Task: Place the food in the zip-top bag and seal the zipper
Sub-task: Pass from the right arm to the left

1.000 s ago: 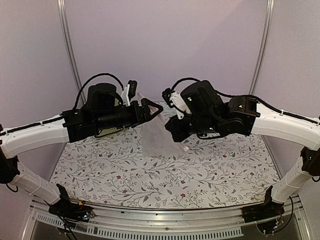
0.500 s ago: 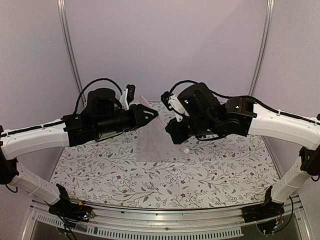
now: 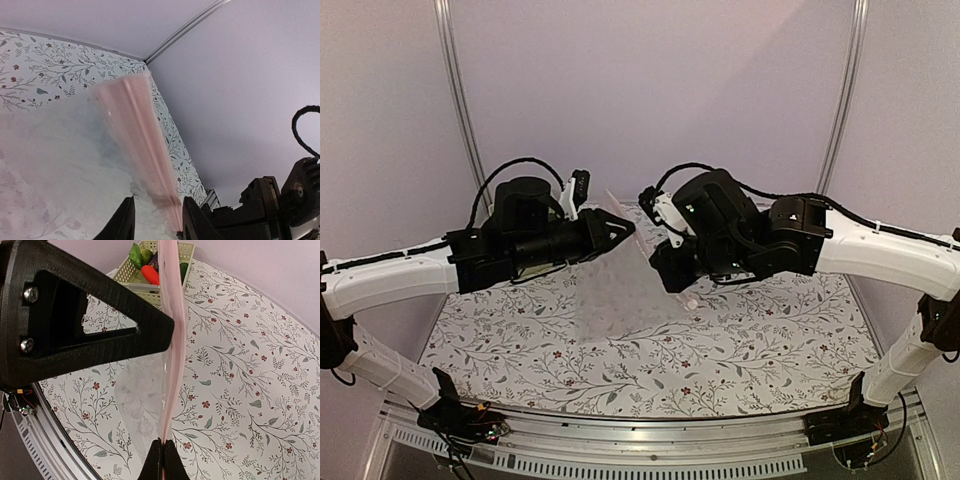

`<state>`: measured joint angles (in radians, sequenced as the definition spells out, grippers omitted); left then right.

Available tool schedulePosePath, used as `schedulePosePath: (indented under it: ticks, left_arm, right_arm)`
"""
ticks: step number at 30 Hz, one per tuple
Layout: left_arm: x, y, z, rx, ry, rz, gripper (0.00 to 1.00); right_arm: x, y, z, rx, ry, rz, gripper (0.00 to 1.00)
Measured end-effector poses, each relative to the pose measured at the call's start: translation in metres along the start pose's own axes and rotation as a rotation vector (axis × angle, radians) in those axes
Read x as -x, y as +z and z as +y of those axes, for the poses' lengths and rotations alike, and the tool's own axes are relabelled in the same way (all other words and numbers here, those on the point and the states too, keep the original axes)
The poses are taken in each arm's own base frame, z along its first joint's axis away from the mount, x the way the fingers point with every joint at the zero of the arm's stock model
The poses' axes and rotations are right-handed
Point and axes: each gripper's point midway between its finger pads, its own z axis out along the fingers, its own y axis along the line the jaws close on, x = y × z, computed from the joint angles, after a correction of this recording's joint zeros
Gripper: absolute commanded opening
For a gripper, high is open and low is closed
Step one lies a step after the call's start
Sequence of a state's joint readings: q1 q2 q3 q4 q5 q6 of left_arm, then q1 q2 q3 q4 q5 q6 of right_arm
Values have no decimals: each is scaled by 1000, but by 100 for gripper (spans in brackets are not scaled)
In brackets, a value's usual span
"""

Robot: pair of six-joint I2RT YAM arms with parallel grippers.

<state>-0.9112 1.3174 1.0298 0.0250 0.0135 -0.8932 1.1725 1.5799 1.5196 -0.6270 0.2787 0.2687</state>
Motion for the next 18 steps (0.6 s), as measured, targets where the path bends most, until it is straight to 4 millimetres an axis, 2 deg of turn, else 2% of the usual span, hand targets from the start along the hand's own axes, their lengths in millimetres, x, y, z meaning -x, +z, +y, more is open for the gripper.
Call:
schedulePosePath:
  ticks: [4,7,10,12,18]
  left_arm:
    - [-1,1,4,8,-3,1,30]
    - [-2,2,6,11,-8,4,39]
    - [-2,5,8,12,-17,4,40]
    - [-4,6,10,13,-20,8,39]
    - [-6,9,14,18,-29,15,27]
  right_arm:
    - [-1,0,0,-3,-7,3,0]
    - [-1,1,3,-10,-23,8,0]
    - [1,3,5,-20,-38,9,0]
    - [1,6,6,-28,-47,14,0]
    - [-4,10,6,-52,-75,33,0]
